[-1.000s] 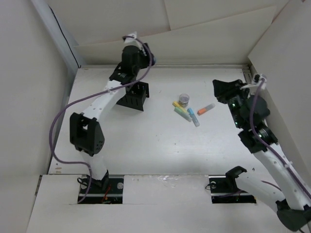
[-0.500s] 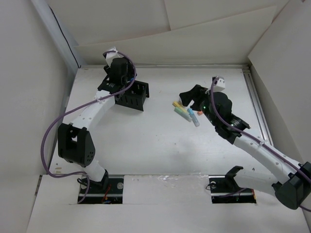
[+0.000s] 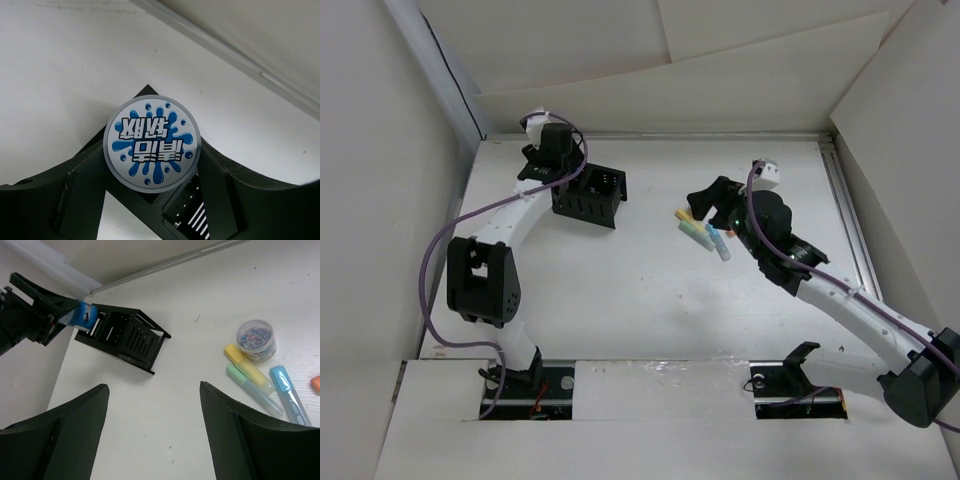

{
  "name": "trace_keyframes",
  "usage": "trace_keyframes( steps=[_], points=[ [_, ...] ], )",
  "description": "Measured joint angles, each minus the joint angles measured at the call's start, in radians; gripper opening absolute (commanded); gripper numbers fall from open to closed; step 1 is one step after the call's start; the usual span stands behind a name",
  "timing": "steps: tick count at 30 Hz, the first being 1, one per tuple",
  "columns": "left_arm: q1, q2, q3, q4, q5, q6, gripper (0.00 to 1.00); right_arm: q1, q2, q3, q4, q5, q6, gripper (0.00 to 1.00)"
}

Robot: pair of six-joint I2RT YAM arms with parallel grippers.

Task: Sort the stationery into containers
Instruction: Place the stationery in the storage box.

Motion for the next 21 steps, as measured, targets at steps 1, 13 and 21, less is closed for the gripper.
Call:
trace_keyframes(
  steps=[1,13,21],
  points=[
    [-0.002,0.014,0.000,-0.005,0.001,0.000,0.40,0.000,0.000,-0.003,0.000,0.000,-0.001,0.81],
    [-0.008,0.064,0.010,-0.035,0.016,0.008,0.52,0.000,0.008,-0.005,0.003,0.009,-0.007,0.85],
    [-0.034,0.087,0.044,-0.052,-0.027,0.019,0.73,0.000,0.040,-0.005,0.004,0.045,-0.014,0.92]
  ],
)
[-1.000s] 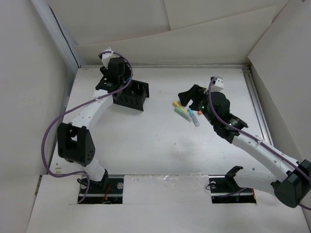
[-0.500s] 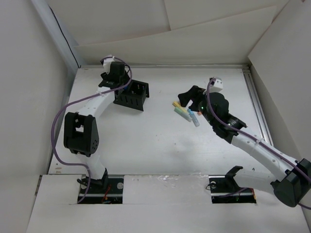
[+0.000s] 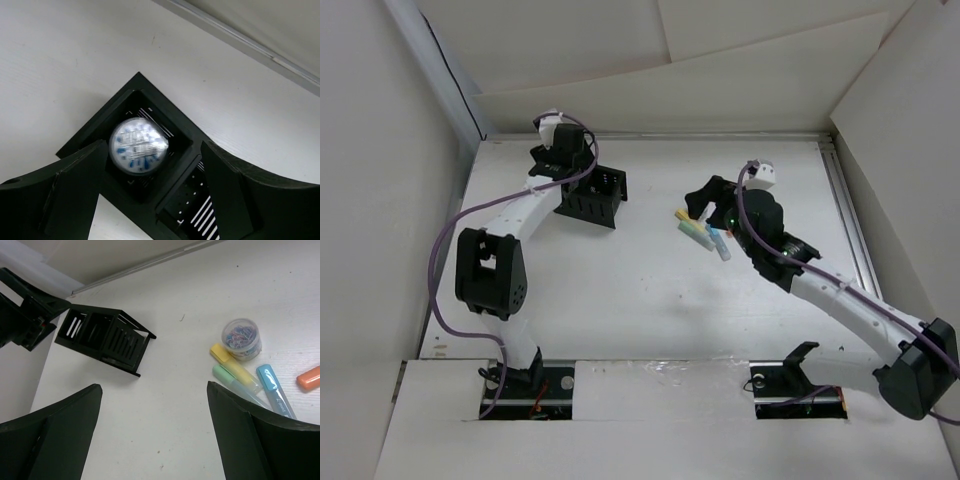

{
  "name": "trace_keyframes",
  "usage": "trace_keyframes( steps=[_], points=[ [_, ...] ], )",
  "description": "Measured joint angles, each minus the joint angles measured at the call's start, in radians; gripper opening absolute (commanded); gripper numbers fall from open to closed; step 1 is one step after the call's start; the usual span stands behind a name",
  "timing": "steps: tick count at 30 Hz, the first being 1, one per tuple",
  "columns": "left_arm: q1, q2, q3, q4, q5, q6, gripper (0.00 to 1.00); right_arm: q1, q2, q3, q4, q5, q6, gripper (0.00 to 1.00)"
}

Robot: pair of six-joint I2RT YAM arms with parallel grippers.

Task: Sort the stationery into containers
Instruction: Place the stationery in the storage box, then pick up the stationery from the center of the board.

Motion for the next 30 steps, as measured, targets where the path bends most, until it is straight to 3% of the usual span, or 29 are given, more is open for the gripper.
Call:
trace_keyframes(
  steps=[3,5,7,8,9,11,13,15,17,18,19,20,21,23,30],
  points=[
    [-0.017,-0.002,0.007,0.011,-0.010,0.003,0.73,0.000,0.019,0.000,0.000,0.010,-0.001,0.93],
    [-0.024,-0.011,0.006,0.016,-0.008,0.004,0.67,0.000,0.026,0.000,-0.002,0.018,-0.003,0.93],
    [-0.025,-0.035,-0.013,0.038,0.003,0.006,0.62,0.000,0.021,0.000,-0.005,0.035,-0.005,0.82],
    [-0.029,-0.056,-0.028,0.050,0.014,0.008,0.54,0.000,0.013,0.000,-0.008,0.045,-0.006,0.74],
    [-0.033,-0.081,-0.047,0.064,0.025,0.010,0.52,0.000,0.000,-0.002,-0.009,0.058,-0.005,0.52],
    [-0.057,-0.126,-0.071,0.091,0.037,0.018,0.52,0.000,-0.051,-0.018,-0.011,0.082,-0.003,0.26],
    [-0.125,-0.149,-0.074,0.123,0.041,0.028,0.49,0.000,-0.114,-0.036,-0.010,0.111,0.005,0.07],
    [-0.224,-0.139,-0.058,0.150,0.058,0.045,0.49,0.000,-0.180,-0.049,-0.009,0.138,0.012,0.05],
    [-0.332,-0.086,-0.013,0.163,0.088,0.061,0.55,0.000,-0.240,-0.058,-0.006,0.169,0.019,0.13],
    [-0.378,-0.045,0.018,0.166,0.106,0.069,0.59,0.000,-0.267,-0.065,-0.002,0.183,0.021,0.23],
    [-0.423,0.002,0.048,0.173,0.124,0.078,0.63,0.000,-0.290,-0.071,-0.001,0.197,0.026,0.37],
    [-0.463,0.050,0.078,0.177,0.141,0.085,0.67,-0.001,-0.305,-0.075,0.001,0.208,0.031,0.62],
    [-0.495,0.099,0.107,0.175,0.159,0.092,0.72,-0.001,-0.320,-0.080,0.005,0.220,0.031,0.72],
    [-0.537,0.199,0.160,0.168,0.188,0.101,0.73,-0.002,-0.329,-0.087,0.010,0.233,0.033,0.87],
    [-0.544,0.435,0.290,0.111,0.227,0.132,0.76,-0.002,-0.330,-0.100,0.006,0.248,0.042,0.92]
  ],
)
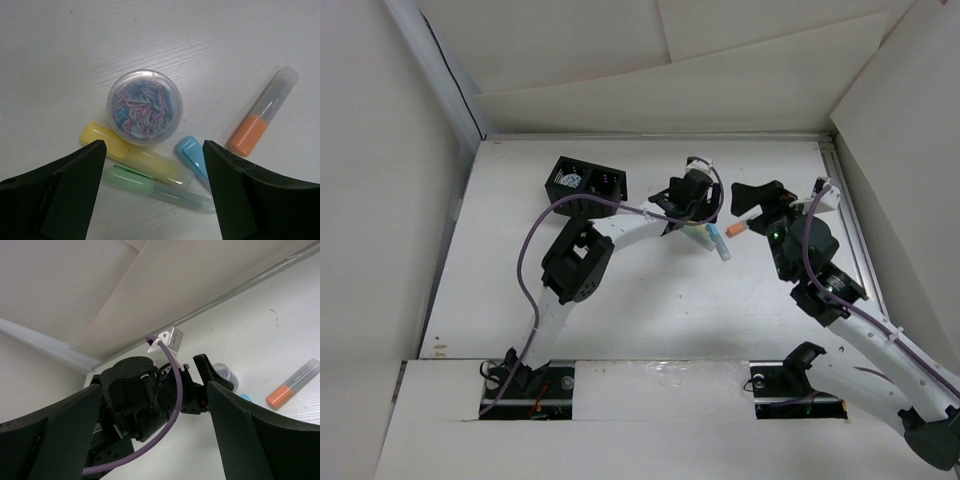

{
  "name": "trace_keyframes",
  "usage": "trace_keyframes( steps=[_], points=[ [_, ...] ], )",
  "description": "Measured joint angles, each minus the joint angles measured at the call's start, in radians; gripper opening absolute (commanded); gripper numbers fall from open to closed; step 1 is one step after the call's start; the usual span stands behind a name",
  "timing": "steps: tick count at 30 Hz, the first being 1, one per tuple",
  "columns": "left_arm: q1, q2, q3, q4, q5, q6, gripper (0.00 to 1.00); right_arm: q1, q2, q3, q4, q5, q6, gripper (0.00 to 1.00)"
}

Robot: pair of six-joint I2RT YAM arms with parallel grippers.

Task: Sort the stationery into containers
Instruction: Pick up the stationery from the center of the board.

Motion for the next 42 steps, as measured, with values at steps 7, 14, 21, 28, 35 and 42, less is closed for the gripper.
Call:
trace_keyframes(
  steps=[7,14,21,28,35,42],
  points=[
    [0.015,0.055,0.072,-0.026,-0.033,0.024,0.76,0.000,-0.005,0.000,0.000,0.005,0.004,0.92],
    [0.015,0.126,0.180,-0.031,-0.042,0.051,0.74,0.000,0.036,0.000,0.000,-0.037,0.003,0.92],
    [0.015,0.159,0.198,-0.057,-0.055,0.063,0.71,0.000,0.052,0.000,0.000,-0.056,0.002,0.92],
    [0.015,0.180,0.207,-0.062,-0.076,0.070,0.64,0.000,0.051,0.000,0.000,-0.065,-0.001,0.93],
    [0.015,0.195,0.224,-0.070,-0.095,0.080,0.44,0.000,0.047,0.000,0.000,-0.074,-0.001,0.93],
    [0.013,0.195,0.225,-0.070,-0.106,0.077,0.34,0.000,0.029,0.000,0.000,-0.079,-0.001,0.93]
  ],
)
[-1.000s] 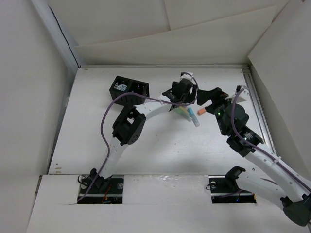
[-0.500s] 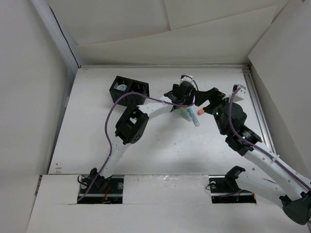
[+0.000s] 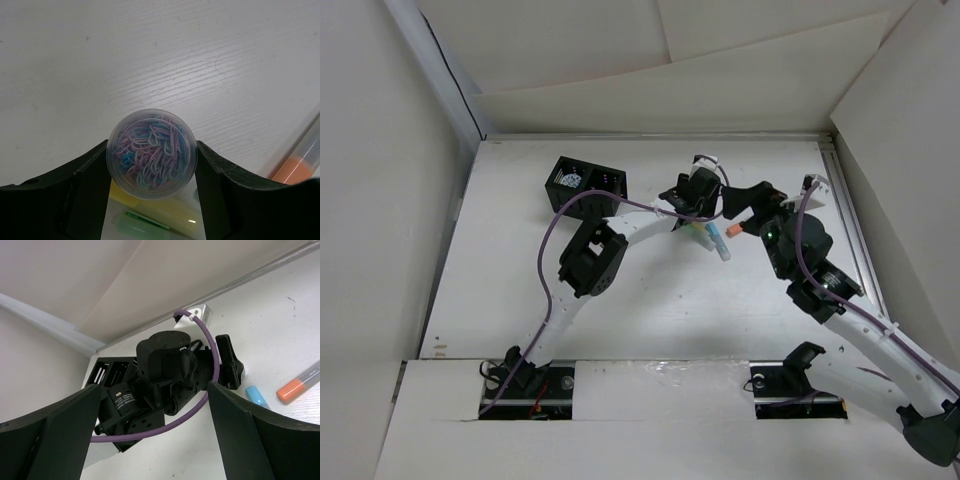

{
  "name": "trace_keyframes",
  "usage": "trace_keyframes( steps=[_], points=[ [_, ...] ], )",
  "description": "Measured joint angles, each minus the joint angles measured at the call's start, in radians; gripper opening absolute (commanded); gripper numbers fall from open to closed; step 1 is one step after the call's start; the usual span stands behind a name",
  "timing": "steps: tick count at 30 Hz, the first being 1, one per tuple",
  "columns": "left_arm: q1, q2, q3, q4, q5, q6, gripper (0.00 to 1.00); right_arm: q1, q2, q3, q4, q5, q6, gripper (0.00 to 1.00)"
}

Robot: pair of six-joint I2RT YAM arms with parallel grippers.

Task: Sort the stationery into containers
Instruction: Pick up the stationery from the center of the board, then place the stationery in the storage box.

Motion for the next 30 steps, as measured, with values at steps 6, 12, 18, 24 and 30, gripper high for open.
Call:
trace_keyframes(
  steps=[6,12,18,24,30],
  points=[
    [0.000,-0.005,0.000,-0.006,-0.001,-0.001,0.33,0.000,-0.006,0.000,0.000,-0.001,0.000,0.93],
    [0.010,-0.063,0.000,-0.028,0.000,-0.007,0.32,0.000,-0.016,0.000,0.000,-0.002,0.000,0.93],
    [0.056,-0.204,-0.024,-0.025,0.000,-0.026,0.31,0.000,-0.045,0.000,0.000,-0.002,0.000,0.93],
    [0.105,-0.370,-0.059,-0.026,-0.051,-0.026,0.32,0.000,-0.056,0.000,0.000,-0.001,0.000,0.93],
    [0.192,-0.509,-0.119,-0.032,-0.057,-0.055,0.32,0.000,-0.052,-0.001,0.000,-0.001,0.000,0.93]
  ],
)
